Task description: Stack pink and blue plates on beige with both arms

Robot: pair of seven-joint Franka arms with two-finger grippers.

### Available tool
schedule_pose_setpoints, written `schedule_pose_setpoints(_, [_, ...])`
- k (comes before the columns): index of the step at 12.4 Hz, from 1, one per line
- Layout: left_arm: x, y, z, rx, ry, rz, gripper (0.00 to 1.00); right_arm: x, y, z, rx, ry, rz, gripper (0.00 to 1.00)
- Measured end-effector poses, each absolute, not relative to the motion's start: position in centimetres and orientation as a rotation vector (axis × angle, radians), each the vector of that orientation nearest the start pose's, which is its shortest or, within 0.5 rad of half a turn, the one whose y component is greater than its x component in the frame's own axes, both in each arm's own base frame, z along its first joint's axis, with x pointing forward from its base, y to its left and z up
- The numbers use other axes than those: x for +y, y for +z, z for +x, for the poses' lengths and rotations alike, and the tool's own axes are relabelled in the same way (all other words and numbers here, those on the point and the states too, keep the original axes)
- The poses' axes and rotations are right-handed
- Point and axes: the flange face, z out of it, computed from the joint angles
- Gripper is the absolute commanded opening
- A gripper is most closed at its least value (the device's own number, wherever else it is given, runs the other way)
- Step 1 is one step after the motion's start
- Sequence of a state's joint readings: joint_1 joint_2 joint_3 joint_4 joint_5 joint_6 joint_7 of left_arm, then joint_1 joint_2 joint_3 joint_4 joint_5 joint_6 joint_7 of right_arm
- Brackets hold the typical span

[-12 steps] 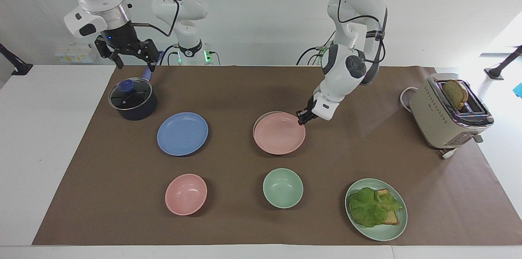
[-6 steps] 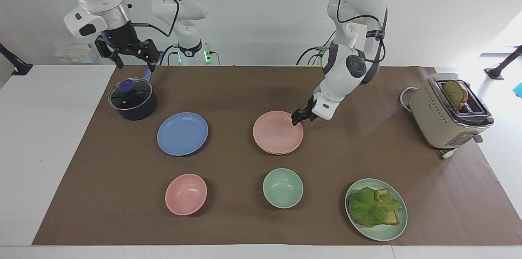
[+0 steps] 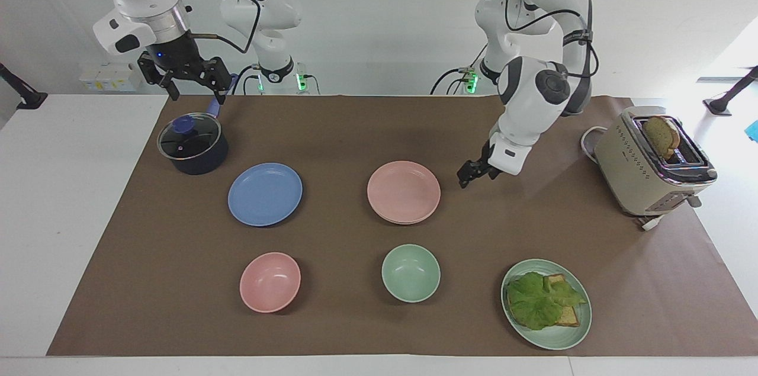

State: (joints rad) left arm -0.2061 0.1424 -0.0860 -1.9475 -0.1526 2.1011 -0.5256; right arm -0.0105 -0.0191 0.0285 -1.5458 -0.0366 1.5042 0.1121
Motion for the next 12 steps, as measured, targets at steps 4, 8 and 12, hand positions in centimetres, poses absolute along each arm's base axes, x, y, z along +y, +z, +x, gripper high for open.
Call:
schedule_pose_setpoints(4, [-8.0, 50.1, 58.6, -0.334, 0.071, -3.236, 1.0, -0.6, 62.5, 53.9, 0.117, -0.015, -3.177, 1.0])
schedule_pose_setpoints(8, [-2.2, 55.7, 58.8, -0.128, 0.024, -3.186, 1.0, -1.1, 56.8, 54.3, 0.079, -0.057, -3.177, 1.0])
schedule_pose_setpoints(12, [-0.7, 60.9, 58.0, 0.087, -0.021, -3.133, 1.0, -1.1, 48.0, 53.9, 0.056, -0.102, -3.168, 1.0])
